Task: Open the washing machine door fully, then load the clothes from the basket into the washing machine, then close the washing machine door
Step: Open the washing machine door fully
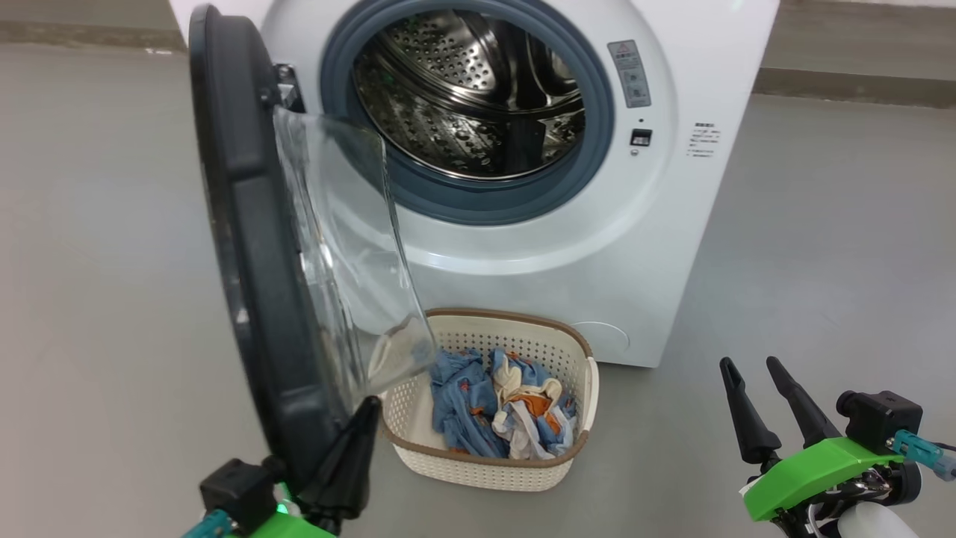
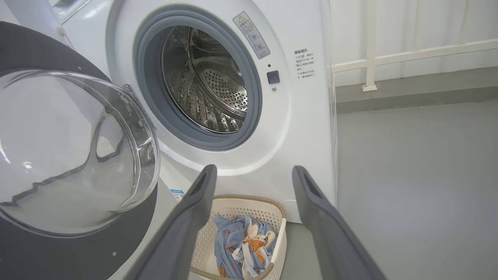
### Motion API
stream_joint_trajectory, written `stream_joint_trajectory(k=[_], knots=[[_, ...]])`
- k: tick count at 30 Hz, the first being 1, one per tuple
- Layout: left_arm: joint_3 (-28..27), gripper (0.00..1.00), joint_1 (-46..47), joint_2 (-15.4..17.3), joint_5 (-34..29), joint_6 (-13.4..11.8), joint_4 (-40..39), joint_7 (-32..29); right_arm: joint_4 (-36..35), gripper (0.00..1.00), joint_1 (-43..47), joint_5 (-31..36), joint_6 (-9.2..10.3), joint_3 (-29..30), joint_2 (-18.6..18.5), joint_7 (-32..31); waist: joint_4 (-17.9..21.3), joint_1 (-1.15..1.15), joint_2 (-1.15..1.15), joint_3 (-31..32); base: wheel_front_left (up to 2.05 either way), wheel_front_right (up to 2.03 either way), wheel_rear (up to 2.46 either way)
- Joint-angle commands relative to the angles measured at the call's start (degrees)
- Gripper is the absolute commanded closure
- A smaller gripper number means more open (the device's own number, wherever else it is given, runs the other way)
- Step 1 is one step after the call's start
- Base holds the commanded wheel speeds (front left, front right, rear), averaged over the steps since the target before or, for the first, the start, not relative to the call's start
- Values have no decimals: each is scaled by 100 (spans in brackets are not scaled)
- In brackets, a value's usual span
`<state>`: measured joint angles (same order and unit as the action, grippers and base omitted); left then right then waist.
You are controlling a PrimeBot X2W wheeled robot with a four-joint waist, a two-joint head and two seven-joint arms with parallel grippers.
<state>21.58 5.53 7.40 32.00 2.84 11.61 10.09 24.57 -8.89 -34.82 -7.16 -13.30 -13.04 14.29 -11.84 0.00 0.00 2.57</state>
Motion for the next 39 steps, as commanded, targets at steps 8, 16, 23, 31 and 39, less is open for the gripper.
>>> stream_joint_trajectory(k=[8, 16, 23, 31, 39], knots=[[-632, 100, 147, 482, 83, -290, -230, -37, -114, 0, -43, 1, -33, -113, -43, 71, -336, 0, 0, 23, 0, 0, 0], [-933, 100, 235, 829, 153, -482, -217, -266, -120, 0, -41, 13, -33, -79, 23, 71, -626, 0, 0, -24, 0, 0, 0], [-1156, 100, 523, 1143, 218, -514, 85, -441, -123, 0, -78, 20, -33, -45, 51, 71, -829, 0, 0, -110, 0, 0, 0], [-1303, 100, 933, 1394, 348, -410, 676, -609, -124, 0, -110, 45, -33, 22, 114, 71, -1034, 0, 0, -240, 0, 0, 0], [-1464, 100, 1420, 1620, 422, -301, 1337, -553, -134, 0, -187, 82, -33, 60, 181, 71, -1185, 0, 0, -424, 0, 0, 0]])
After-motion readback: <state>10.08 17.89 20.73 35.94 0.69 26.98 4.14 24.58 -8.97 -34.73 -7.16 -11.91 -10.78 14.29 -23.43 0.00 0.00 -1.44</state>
